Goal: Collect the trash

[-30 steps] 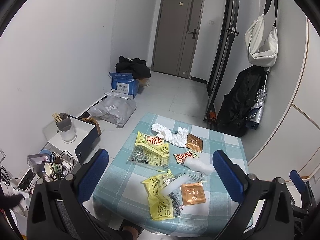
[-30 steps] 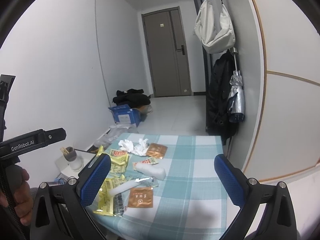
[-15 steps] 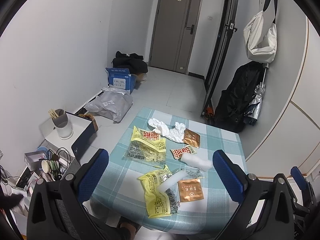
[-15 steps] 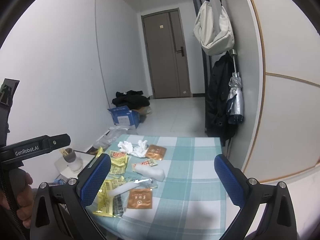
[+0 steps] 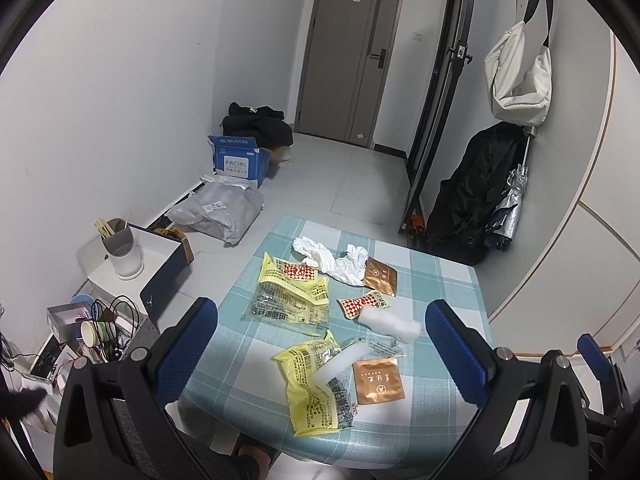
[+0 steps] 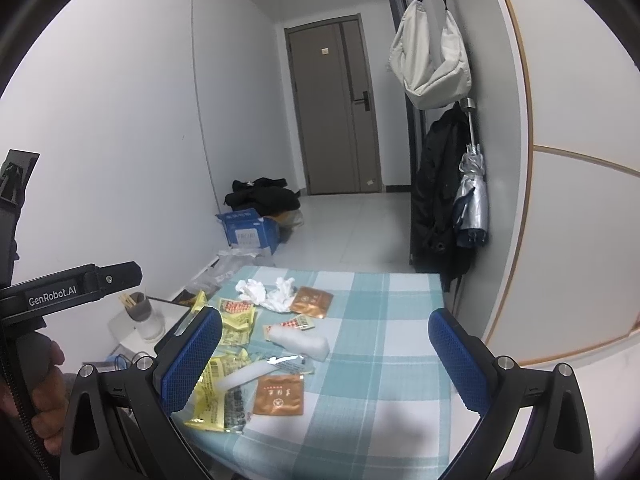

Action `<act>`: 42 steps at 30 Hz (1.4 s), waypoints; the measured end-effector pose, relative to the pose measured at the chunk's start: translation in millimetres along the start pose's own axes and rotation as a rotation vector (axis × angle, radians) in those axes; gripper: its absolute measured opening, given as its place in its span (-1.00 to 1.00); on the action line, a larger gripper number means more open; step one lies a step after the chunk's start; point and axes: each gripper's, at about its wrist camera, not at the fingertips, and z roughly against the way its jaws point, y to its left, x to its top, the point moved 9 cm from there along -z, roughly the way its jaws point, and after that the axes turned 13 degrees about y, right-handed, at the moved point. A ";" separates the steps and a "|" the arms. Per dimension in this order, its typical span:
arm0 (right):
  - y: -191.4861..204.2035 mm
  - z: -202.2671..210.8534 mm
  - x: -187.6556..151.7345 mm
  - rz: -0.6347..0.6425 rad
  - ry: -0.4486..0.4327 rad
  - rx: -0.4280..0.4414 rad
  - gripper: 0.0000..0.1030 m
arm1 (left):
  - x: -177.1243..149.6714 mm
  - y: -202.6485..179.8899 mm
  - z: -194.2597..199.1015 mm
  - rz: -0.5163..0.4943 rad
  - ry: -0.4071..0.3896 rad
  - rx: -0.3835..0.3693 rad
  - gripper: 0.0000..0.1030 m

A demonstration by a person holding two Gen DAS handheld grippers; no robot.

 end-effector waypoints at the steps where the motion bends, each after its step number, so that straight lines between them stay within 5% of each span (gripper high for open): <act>1: -0.5 -1.0 -0.3 -0.002 0.005 0.000 1.00 | 0.3 0.0 -0.4 -0.002 0.000 -0.002 0.98; 15: -0.9 -10.6 1.2 -0.023 0.004 0.014 1.00 | -4.0 0.7 -19.0 -0.009 0.038 -0.031 0.98; 28: -3.6 -63.9 -18.3 -0.059 0.164 0.102 1.00 | -51.4 43.8 -104.7 0.132 0.450 -0.172 0.95; 34: -5.7 -82.8 -24.4 -0.077 0.232 0.115 1.00 | -78.6 39.2 -129.6 0.099 0.600 -0.214 0.61; 42: 0.6 -90.2 -27.5 -0.069 0.266 0.161 1.00 | -72.7 33.3 -144.6 0.080 0.617 -0.237 -0.03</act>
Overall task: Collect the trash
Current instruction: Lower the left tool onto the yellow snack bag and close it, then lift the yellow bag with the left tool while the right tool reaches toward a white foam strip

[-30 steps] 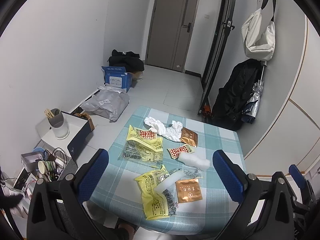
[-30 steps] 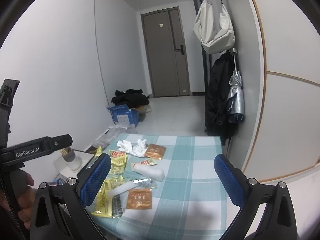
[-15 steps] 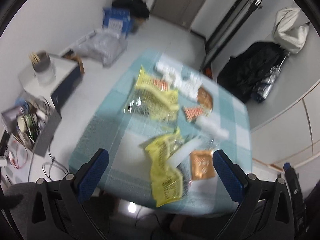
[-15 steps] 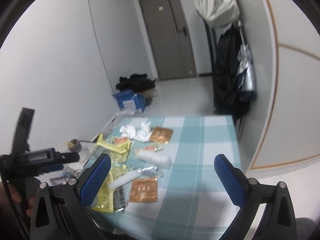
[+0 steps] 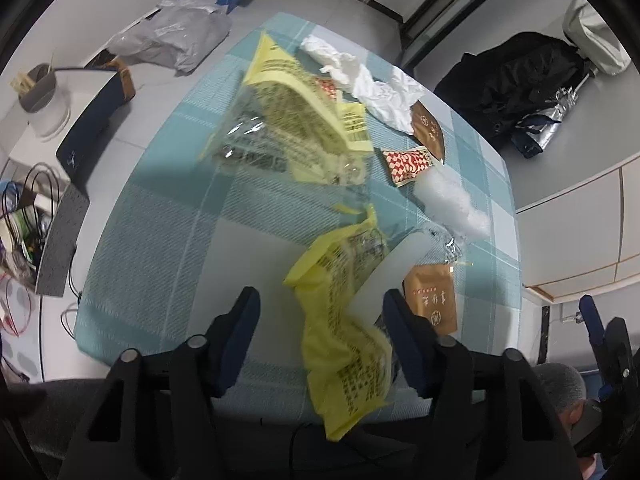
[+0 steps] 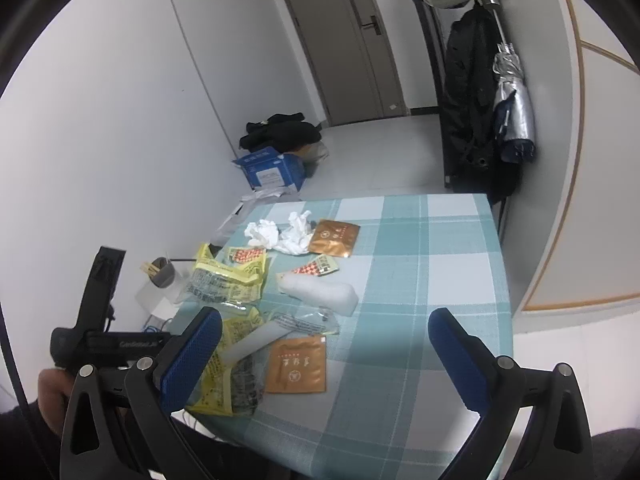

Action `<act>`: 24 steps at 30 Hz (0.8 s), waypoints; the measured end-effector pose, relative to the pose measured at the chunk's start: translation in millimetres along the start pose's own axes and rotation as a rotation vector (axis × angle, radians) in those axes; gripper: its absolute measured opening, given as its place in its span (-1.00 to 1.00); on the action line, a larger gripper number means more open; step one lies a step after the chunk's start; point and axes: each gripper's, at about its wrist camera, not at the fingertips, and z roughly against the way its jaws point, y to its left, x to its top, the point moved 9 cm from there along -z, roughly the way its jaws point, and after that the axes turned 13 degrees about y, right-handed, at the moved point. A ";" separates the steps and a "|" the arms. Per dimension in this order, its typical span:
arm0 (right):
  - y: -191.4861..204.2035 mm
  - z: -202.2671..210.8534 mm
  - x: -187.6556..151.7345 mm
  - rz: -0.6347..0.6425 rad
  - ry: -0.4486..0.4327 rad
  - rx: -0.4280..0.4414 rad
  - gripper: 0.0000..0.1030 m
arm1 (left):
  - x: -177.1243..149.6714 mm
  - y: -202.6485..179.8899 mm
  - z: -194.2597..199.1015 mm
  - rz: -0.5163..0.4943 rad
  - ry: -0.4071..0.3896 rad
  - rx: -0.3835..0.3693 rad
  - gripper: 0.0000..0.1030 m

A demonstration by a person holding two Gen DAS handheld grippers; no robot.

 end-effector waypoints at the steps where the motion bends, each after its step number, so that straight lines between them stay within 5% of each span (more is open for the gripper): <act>1: 0.7 -0.4 -0.1 0.004 0.003 0.003 1.00 | 1.5 -2.3 -1.1 -0.008 0.005 0.000 -0.12; 3: 3.3 -2.6 -1.0 0.013 0.015 0.013 1.00 | 4.6 1.9 -5.2 -0.003 0.010 0.015 -0.48; 9: 7.6 -5.6 -3.1 0.020 0.034 0.038 1.00 | 11.0 8.7 -4.6 0.021 -0.021 0.027 -0.84; 24: 5.8 -19.1 -16.0 0.053 0.096 -0.062 0.99 | 23.2 -20.9 42.7 -0.114 -0.208 0.138 -0.92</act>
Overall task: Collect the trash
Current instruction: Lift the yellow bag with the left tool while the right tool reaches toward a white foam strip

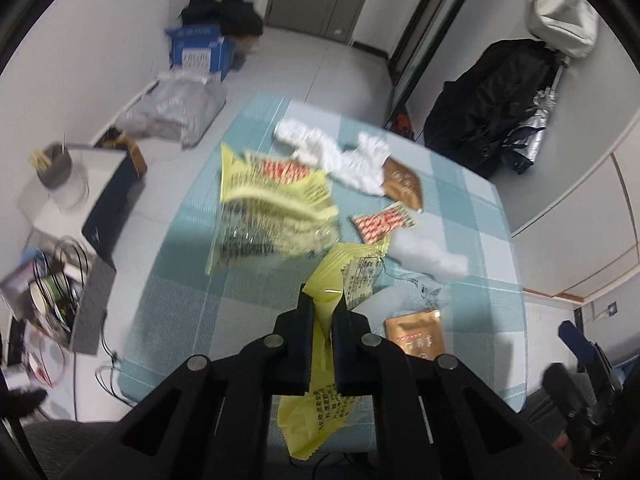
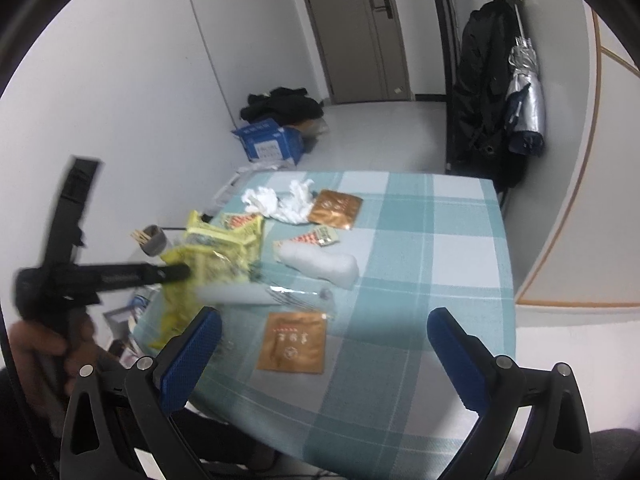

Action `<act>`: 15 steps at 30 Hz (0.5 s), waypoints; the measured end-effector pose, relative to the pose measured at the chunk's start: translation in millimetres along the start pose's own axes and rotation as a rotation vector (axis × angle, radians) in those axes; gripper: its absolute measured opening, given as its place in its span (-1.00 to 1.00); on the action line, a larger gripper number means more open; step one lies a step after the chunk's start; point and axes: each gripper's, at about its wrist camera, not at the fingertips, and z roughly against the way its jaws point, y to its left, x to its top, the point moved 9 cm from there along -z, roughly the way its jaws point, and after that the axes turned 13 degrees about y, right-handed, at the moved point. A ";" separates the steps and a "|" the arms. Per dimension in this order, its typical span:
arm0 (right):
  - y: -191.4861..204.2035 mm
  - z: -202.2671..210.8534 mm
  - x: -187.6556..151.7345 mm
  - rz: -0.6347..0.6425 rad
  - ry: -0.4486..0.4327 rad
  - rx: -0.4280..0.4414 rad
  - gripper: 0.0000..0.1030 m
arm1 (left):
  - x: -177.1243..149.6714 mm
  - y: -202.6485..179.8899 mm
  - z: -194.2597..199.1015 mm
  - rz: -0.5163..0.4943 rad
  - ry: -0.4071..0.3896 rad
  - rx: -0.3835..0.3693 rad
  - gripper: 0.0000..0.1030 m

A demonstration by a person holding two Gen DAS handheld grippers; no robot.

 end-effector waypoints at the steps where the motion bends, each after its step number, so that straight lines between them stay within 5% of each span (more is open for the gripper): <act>1: -0.8 -1.1 -0.3 -0.002 0.004 -0.004 0.99 | 1.8 -1.1 3.5 -0.012 -0.016 0.010 -0.92; 15: -14.0 -11.2 -10.9 -0.047 0.065 -0.081 0.99 | 19.8 -9.7 20.2 -0.060 -0.096 0.064 -0.92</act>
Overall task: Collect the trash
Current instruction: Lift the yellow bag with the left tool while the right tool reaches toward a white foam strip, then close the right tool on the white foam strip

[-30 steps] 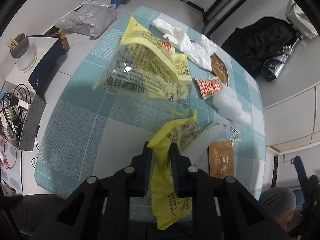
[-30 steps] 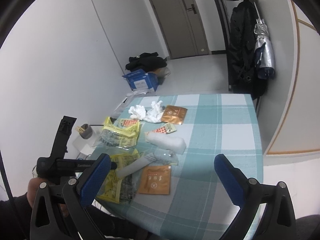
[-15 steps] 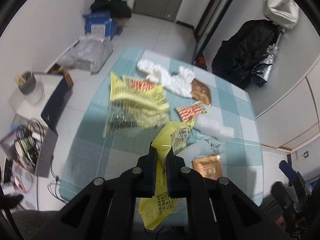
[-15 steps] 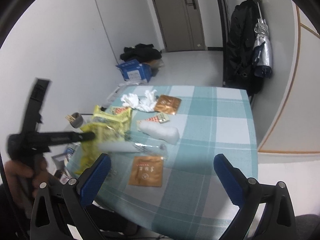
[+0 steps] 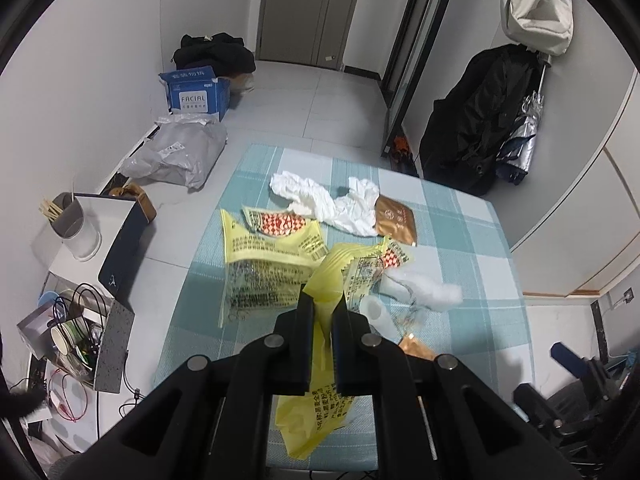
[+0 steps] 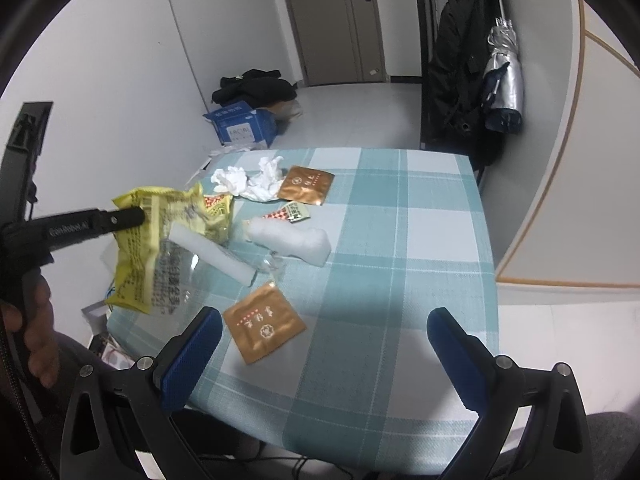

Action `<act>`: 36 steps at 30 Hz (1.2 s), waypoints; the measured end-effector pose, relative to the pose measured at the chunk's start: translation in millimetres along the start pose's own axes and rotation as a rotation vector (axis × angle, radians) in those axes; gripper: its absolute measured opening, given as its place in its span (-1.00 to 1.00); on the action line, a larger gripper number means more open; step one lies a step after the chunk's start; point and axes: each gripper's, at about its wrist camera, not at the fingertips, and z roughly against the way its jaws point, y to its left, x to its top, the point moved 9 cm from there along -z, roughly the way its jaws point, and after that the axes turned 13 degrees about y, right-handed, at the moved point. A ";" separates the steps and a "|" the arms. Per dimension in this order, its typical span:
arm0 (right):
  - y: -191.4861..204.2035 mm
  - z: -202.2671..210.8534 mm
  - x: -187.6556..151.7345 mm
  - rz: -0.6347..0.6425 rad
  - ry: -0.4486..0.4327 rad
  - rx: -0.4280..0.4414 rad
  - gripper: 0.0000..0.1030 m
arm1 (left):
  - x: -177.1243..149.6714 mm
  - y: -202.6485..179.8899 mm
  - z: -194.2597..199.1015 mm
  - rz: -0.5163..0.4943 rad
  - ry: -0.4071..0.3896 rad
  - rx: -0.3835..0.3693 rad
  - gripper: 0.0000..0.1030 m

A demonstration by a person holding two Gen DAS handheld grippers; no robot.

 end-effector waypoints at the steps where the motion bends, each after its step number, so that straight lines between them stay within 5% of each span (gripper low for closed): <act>1: 0.0 -1.0 -0.4 0.000 0.003 -0.001 0.99 | 1.5 -1.1 2.8 0.000 -0.007 -0.002 -0.92; 16: 12.3 -2.0 5.3 0.031 -0.009 0.069 0.98 | 24.6 -8.3 41.0 -0.025 -0.138 -0.011 -0.92; 27: 27.9 -20.7 62.4 0.158 0.007 0.094 0.89 | 38.8 -5.7 64.2 0.001 -0.197 -0.091 -0.92; 36: 57.5 -98.9 85.5 0.465 0.188 0.097 0.13 | 43.9 0.5 57.8 0.029 -0.183 -0.124 -0.92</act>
